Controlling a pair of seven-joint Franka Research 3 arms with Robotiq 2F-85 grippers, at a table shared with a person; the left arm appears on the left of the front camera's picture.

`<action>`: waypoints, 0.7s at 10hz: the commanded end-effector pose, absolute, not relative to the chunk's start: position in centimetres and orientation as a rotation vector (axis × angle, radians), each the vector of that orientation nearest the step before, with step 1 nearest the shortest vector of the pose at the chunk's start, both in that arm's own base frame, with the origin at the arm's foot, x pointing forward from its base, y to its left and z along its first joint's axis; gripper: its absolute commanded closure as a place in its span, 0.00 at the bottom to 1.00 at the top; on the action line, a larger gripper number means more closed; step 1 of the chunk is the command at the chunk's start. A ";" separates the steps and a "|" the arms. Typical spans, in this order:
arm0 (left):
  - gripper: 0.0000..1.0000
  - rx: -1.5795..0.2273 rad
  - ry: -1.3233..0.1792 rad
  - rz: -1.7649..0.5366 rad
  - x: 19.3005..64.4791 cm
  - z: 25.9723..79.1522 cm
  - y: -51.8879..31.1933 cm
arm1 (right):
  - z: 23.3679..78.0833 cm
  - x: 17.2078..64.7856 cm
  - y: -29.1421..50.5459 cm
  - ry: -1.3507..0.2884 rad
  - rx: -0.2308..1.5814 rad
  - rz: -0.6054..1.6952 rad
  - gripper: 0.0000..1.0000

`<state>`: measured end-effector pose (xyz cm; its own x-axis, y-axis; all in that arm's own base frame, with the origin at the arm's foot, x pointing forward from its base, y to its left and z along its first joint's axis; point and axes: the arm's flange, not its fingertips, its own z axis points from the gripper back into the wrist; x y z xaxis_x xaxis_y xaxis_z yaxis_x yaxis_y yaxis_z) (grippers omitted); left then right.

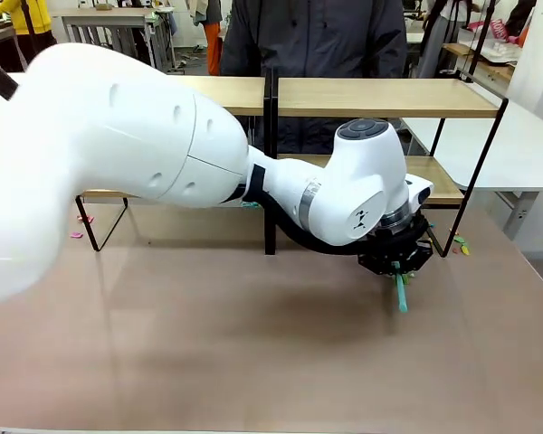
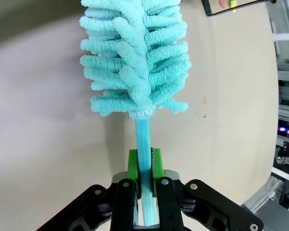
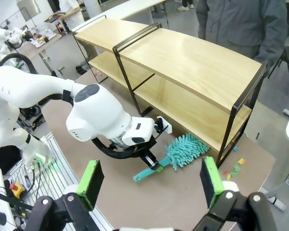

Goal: Clean the shelves.
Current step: Clean another randomly selected level of the Shelf with the Duster.

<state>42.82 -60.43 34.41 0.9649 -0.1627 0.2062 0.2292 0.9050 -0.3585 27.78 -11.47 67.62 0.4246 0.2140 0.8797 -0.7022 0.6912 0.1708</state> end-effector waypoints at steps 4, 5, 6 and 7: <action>0.87 -0.411 -0.154 -0.285 44.0 34.9 -64.0 | 67.8 27.7 -11.4 -0.972 0.579 0.617 0.00; 0.87 -0.432 -0.137 -0.332 43.8 34.9 -64.7 | 67.8 27.7 -11.4 -0.972 0.579 0.617 0.00; 0.87 -0.452 -0.145 -0.355 43.9 35.0 -65.3 | 67.8 27.7 -11.4 -0.972 0.579 0.617 0.00; 0.87 -0.489 -0.156 -0.369 44.1 35.1 -65.5 | 67.8 27.7 -11.4 -0.972 0.579 0.617 0.00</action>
